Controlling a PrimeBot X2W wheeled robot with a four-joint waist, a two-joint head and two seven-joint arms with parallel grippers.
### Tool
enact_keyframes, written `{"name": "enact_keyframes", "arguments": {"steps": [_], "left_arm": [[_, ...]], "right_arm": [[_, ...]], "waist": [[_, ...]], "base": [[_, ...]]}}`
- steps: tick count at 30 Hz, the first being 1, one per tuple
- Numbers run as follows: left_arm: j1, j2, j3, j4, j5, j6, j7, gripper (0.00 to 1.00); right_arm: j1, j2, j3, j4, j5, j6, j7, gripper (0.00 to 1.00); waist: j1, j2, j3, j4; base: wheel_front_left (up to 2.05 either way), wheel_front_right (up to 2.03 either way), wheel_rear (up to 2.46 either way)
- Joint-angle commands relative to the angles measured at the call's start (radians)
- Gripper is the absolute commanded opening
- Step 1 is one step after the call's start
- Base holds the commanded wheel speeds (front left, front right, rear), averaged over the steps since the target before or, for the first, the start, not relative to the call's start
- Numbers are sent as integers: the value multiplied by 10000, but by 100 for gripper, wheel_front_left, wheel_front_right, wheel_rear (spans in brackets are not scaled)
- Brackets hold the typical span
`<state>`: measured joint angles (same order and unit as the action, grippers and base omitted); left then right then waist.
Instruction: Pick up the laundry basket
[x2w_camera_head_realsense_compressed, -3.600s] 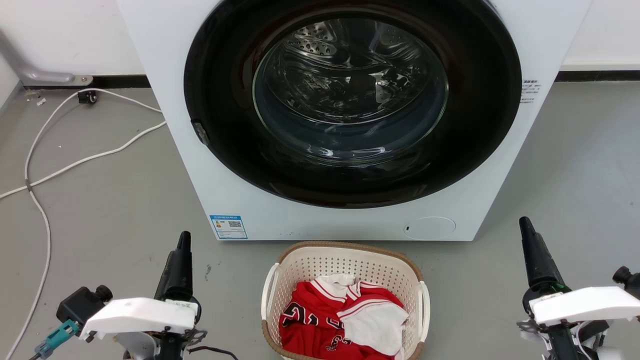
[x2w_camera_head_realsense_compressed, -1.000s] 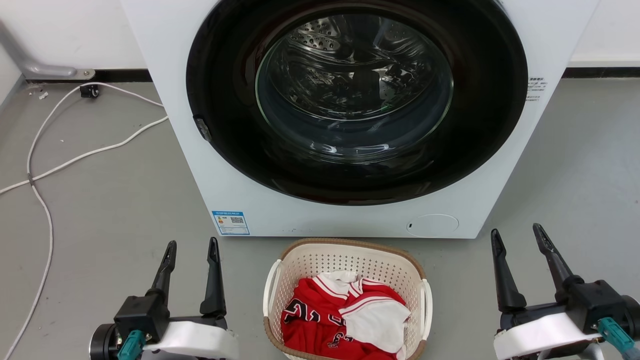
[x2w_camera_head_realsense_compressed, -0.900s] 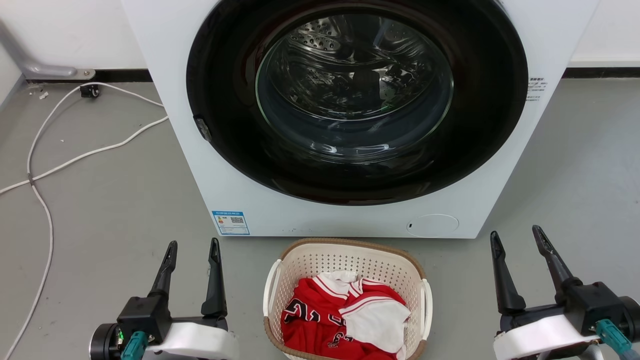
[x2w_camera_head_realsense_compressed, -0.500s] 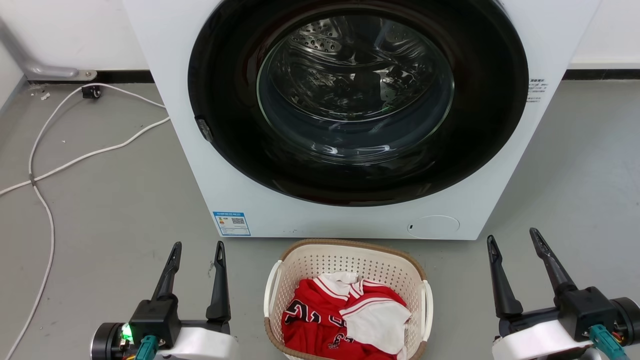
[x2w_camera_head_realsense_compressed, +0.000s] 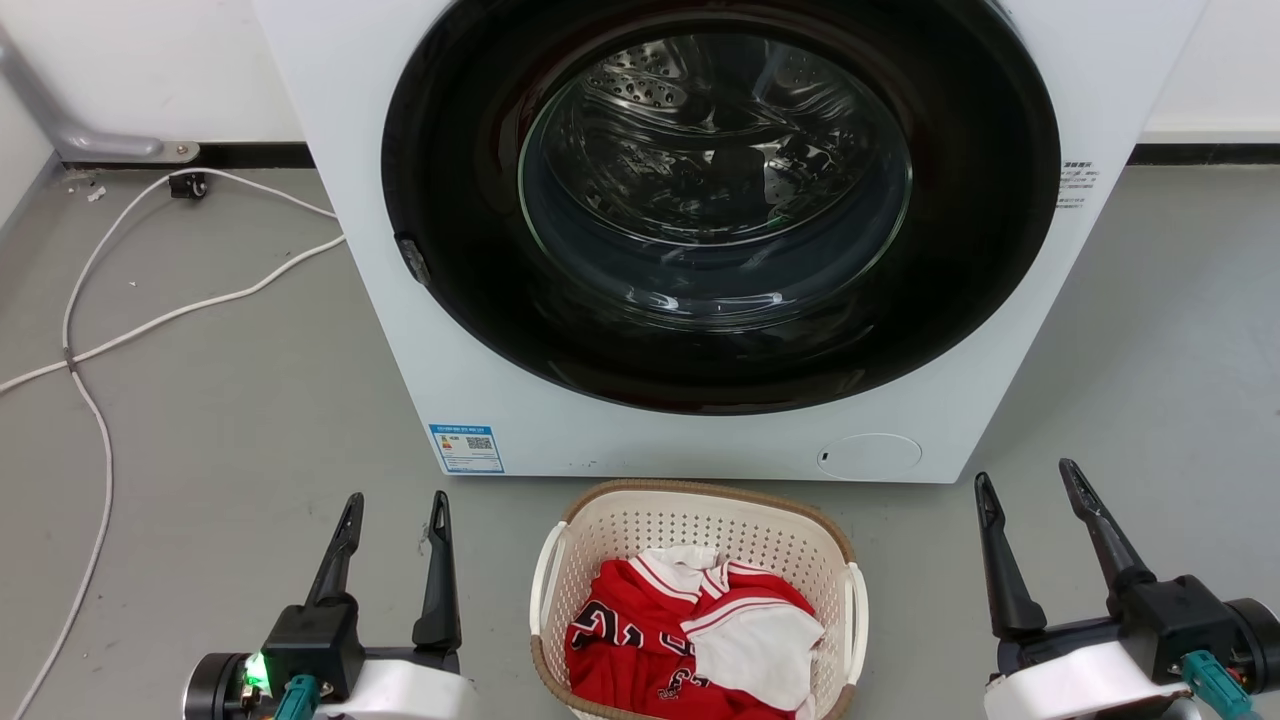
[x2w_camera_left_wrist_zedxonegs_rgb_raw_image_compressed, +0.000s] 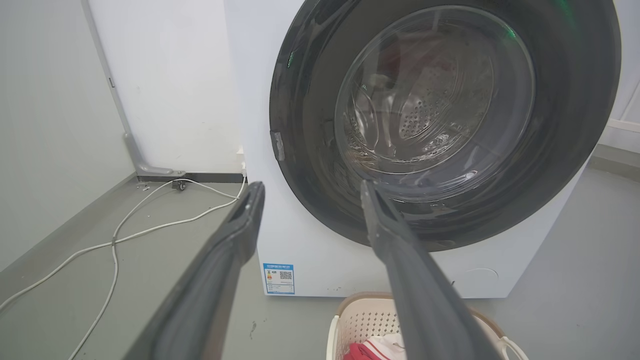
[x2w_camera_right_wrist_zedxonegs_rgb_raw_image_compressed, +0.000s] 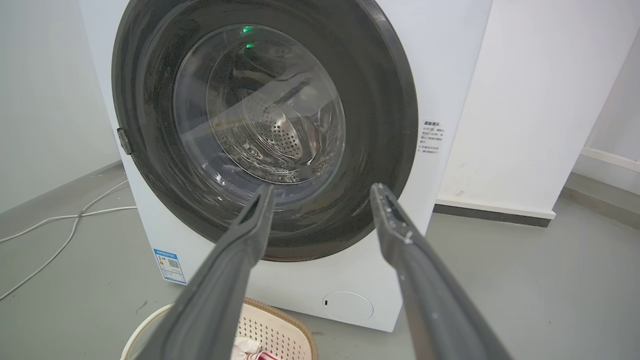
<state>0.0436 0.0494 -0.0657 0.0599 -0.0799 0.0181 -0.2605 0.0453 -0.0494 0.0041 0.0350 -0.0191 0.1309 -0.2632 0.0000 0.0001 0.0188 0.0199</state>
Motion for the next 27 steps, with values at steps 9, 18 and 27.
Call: {"name": "enact_keyframes", "arguments": {"steps": [9, 18, 27], "left_arm": [[19, 16, 49, -83, 99, 18, -65, 100], [-282, 14, 175, 186, 244, 61, -53, 100], [-1554, 13, 233, 1219, 431, -332, -51, 100]], "right_arm": [[8, -16, -9, -67, 58, -3, -25, 100], [-287, -16, 61, 24, -102, -3, -25, 100], [-1447, -14, 302, 1425, -641, -5, -23, 100]], "waist": [[0, -1, 95, -30], [0, -1, 499, -17], [0, -1, 1939, -98]], "base": [[0, 0, 0], [0, 0, 0], [0, 0, 0]]}}
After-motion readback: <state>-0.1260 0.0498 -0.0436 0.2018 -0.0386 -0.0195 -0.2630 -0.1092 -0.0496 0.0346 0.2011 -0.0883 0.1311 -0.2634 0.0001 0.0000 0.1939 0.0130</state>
